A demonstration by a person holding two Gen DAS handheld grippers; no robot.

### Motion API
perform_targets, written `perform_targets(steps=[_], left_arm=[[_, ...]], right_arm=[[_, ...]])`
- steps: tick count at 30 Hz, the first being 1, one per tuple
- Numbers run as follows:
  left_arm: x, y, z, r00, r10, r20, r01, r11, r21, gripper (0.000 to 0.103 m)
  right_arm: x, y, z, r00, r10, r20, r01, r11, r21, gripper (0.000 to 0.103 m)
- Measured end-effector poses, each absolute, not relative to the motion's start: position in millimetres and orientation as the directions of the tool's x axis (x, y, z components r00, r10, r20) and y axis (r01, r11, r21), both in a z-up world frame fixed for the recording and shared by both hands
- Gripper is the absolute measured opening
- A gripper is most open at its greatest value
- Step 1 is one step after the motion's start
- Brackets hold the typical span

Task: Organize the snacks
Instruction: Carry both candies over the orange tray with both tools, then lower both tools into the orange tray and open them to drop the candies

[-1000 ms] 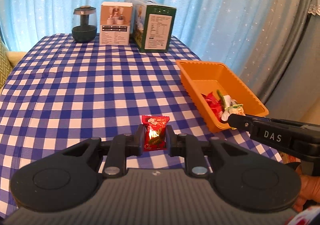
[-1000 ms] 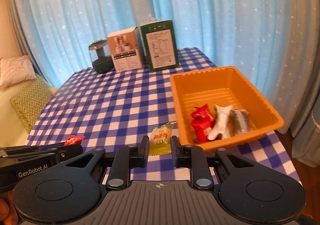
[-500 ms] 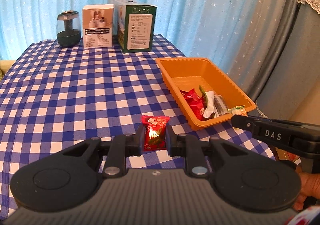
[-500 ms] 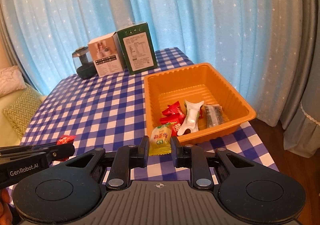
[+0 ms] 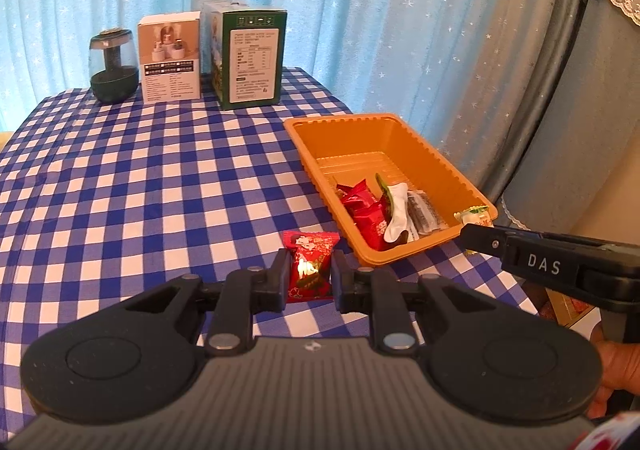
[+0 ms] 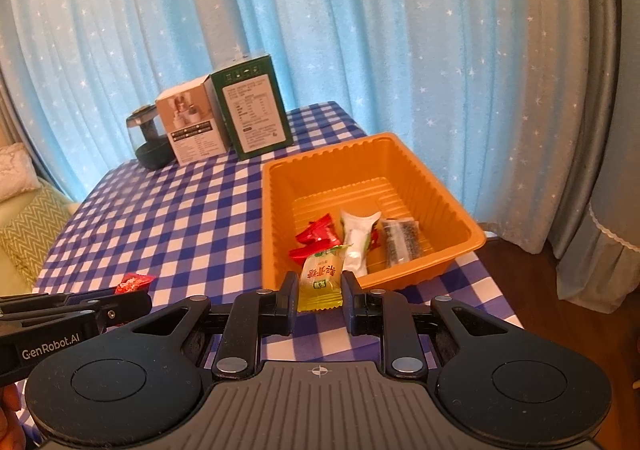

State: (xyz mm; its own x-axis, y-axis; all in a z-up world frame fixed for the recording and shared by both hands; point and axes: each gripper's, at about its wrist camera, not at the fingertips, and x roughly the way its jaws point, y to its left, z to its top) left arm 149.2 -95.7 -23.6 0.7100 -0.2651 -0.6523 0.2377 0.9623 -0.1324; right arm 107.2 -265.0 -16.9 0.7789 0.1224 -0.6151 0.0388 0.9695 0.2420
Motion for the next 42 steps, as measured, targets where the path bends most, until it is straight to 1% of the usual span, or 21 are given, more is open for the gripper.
perform_targets(steps=[20, 42], left_arm=[[183.7, -134.7, -22.1, 0.703, -0.31, -0.64, 0.296, 0.946, -0.133, 0.019], [244.8, -165.0, -28.9, 0.685, -0.333, -0.648, 0.322, 0.936, -0.14, 0.019]], right_arm=[[132.2, -298.4, -11.4, 0.798, 0.07, -0.599, 0.091, 0.968, 0.234, 0.023], [198.8, -314.1, -17.0, 0.79, 0.097, -0.605, 0.034, 0.979, 0.201, 0.023]])
